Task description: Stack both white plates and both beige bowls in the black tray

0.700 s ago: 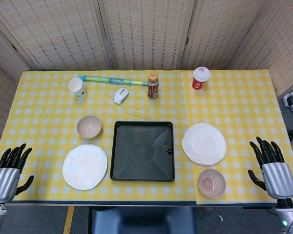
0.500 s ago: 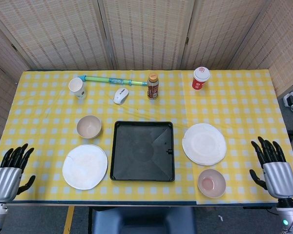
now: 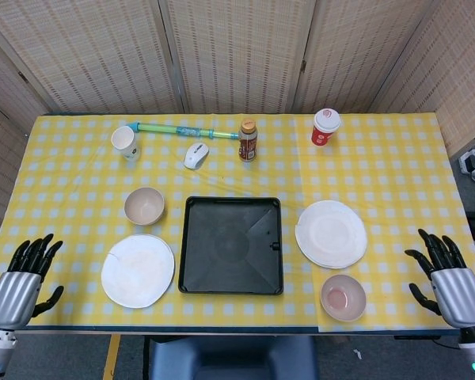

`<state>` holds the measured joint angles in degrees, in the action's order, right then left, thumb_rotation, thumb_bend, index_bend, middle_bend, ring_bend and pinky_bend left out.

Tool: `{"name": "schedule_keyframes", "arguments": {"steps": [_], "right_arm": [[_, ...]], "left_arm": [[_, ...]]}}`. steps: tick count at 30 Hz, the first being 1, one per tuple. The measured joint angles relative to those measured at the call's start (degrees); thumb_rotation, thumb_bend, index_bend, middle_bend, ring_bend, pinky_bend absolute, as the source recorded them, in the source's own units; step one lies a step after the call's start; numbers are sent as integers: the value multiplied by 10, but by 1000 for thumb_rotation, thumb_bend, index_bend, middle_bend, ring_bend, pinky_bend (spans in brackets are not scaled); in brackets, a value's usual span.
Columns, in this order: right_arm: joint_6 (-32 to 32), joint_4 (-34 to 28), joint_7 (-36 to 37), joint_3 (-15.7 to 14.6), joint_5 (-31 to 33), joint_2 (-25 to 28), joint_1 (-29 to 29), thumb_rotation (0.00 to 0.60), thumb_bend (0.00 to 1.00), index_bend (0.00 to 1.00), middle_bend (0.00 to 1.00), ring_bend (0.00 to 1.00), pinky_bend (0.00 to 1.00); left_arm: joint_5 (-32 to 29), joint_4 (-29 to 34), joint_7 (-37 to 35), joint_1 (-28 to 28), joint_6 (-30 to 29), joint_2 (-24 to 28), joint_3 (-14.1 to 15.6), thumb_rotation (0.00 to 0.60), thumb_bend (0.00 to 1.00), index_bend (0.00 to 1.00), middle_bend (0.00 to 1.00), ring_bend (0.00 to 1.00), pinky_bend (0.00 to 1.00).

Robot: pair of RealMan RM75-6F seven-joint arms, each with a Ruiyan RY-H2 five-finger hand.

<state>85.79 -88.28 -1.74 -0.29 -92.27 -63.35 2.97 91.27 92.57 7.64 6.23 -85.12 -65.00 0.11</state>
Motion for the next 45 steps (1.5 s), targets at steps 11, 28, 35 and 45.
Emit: {"name": "schedule_keyframes", "arguments": {"steps": [11,28,35,45], "right_arm": [[-26,157,10,33,28,-119,35,600,349,407,0,12,0],[-87,313,5,35,38,-245,88,600,349,457,15,46,0],[-100,342,5,29,35,-261,100,600,349,474,27,54,0],[-117,404,31,21,28,-303,120,600,349,485,38,62,0]], "left_arm": [[16,4,-11,-15,-30,2,5,600,360,0,0,0,0],[-2,2,-15,-5,-4,2,1,600,359,0,0,0,0],[-11,2,-14,-3,2,4,-2,600,359,0,0,0,0],[-20,7,-7,-1,12,6,-2,600,356,0,0,0,0]]}}
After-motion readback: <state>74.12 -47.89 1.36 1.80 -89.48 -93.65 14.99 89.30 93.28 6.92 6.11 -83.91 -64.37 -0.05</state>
